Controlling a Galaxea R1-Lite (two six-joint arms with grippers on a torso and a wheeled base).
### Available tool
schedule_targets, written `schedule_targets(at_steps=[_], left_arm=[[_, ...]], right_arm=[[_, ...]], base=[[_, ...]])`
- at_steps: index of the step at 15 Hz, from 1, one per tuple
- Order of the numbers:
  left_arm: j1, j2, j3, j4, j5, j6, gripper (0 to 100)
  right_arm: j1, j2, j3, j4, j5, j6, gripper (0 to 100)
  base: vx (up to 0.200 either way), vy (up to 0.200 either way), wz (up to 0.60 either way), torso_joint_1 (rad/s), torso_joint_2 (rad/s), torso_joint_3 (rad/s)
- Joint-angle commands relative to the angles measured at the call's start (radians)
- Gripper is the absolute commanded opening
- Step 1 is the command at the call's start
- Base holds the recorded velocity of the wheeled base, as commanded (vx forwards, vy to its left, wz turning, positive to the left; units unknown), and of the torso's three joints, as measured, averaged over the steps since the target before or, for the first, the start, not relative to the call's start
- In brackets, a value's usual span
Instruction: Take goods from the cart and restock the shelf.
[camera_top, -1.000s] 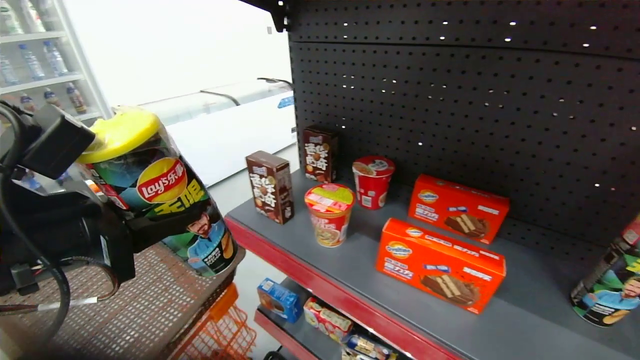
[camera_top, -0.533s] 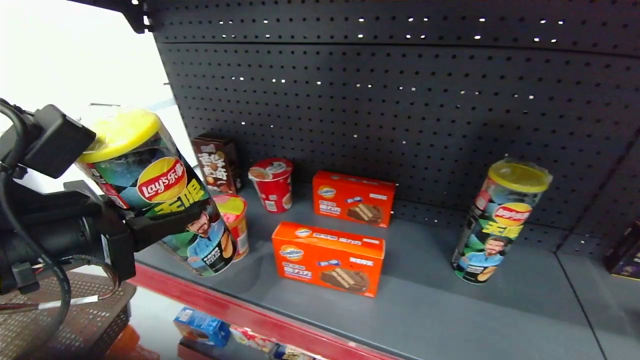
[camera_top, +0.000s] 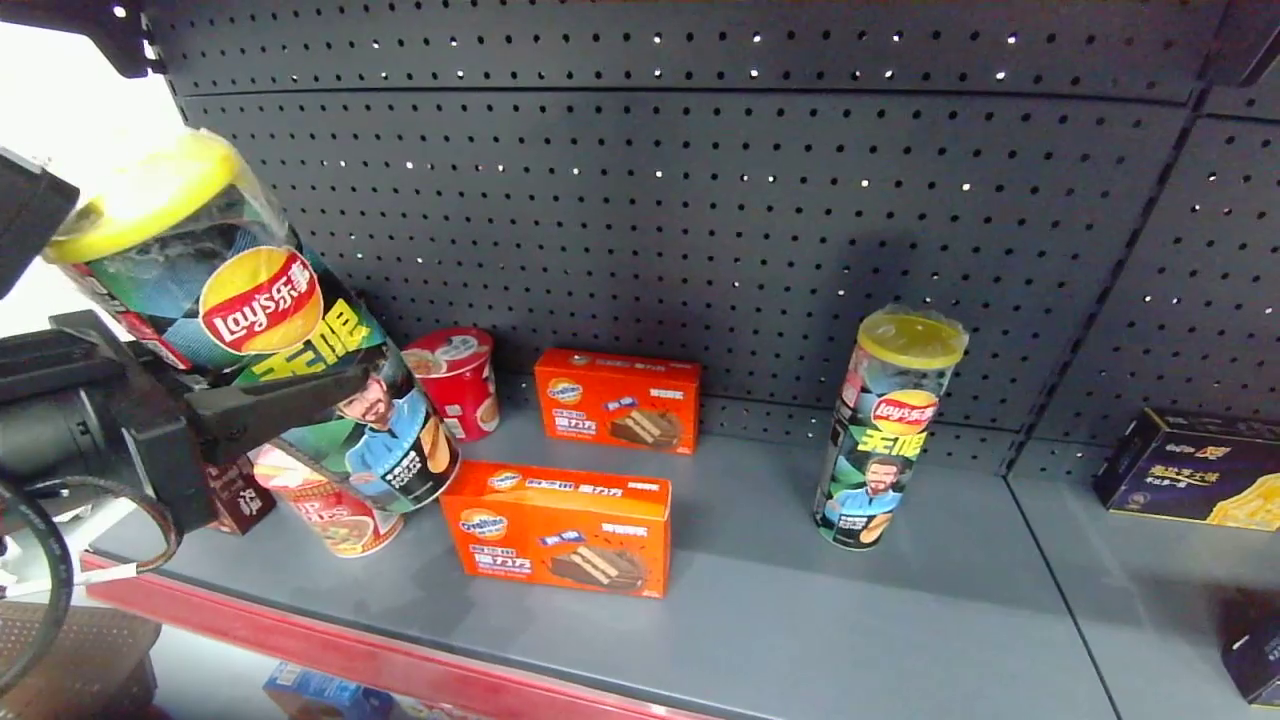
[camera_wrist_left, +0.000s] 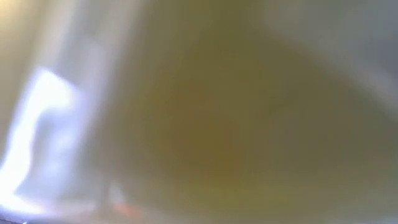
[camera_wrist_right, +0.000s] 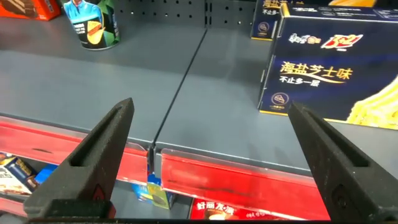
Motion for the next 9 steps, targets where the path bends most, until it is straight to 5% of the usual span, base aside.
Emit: schedule_targets(at_steps=[1,9], left_arm=[[-0.005,-0.019,-0.007,-0.002,-0.003,-0.001,0],[-0.055,-0.019,-0.021,-0.001,-0.006,-0.001,0]], right_arm=[[0.000,0.000,0.000,0.000,0.000,0.000,100],[0.000,0.000,0.000,0.000,0.002,0.000,100]], base=[[0.000,0.000,0.00,0.000,0.00,0.000],[0.000,0.000,-0.07,0.000,0.00,0.000]])
